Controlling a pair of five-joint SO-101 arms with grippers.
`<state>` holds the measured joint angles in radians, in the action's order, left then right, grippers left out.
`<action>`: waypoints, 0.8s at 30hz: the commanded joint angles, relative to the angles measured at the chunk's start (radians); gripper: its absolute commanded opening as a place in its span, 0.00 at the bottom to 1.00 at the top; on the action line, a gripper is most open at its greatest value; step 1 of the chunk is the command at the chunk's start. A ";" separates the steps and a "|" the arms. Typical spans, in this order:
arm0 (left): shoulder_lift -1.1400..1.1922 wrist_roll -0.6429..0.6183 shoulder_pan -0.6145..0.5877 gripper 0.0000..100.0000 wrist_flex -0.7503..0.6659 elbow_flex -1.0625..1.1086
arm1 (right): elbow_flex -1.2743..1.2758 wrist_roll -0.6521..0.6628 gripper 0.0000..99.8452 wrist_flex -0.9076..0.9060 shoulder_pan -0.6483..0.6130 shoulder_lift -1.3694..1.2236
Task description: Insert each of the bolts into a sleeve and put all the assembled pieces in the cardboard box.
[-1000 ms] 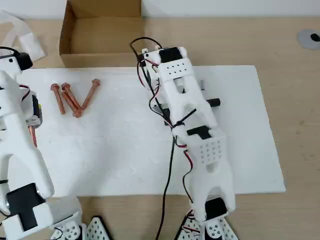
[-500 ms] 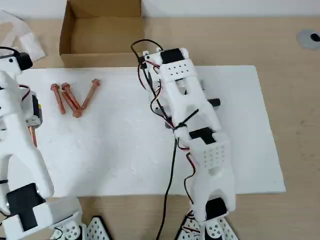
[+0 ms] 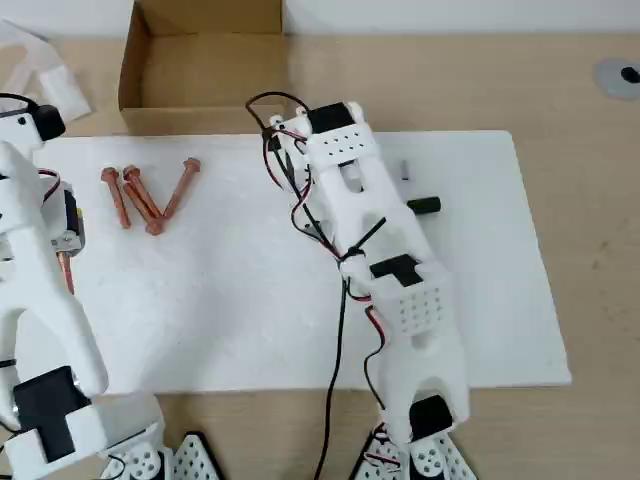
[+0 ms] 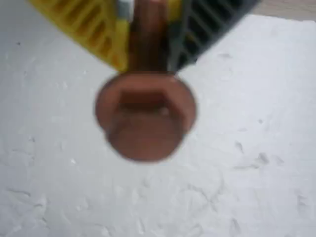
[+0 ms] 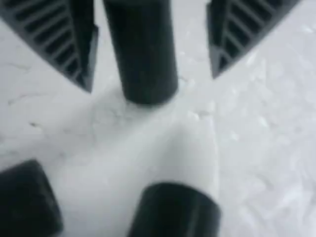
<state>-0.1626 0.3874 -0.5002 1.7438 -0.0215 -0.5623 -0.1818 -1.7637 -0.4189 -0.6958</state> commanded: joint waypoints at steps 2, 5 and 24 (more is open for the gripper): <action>-0.050 0.006 0.017 0.01 -0.008 -0.006 | -0.018 0.021 0.19 -0.023 -0.010 0.090; -0.050 0.006 0.017 0.01 -0.006 -0.006 | -0.018 0.044 0.19 -0.025 -0.007 0.130; -0.051 0.037 0.018 0.01 -0.002 -0.005 | 0.219 0.175 0.02 -0.025 -0.008 0.375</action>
<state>-0.1626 0.4212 -0.4987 1.7438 -0.0215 -0.3521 -0.0115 -1.7668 -0.4189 -0.4074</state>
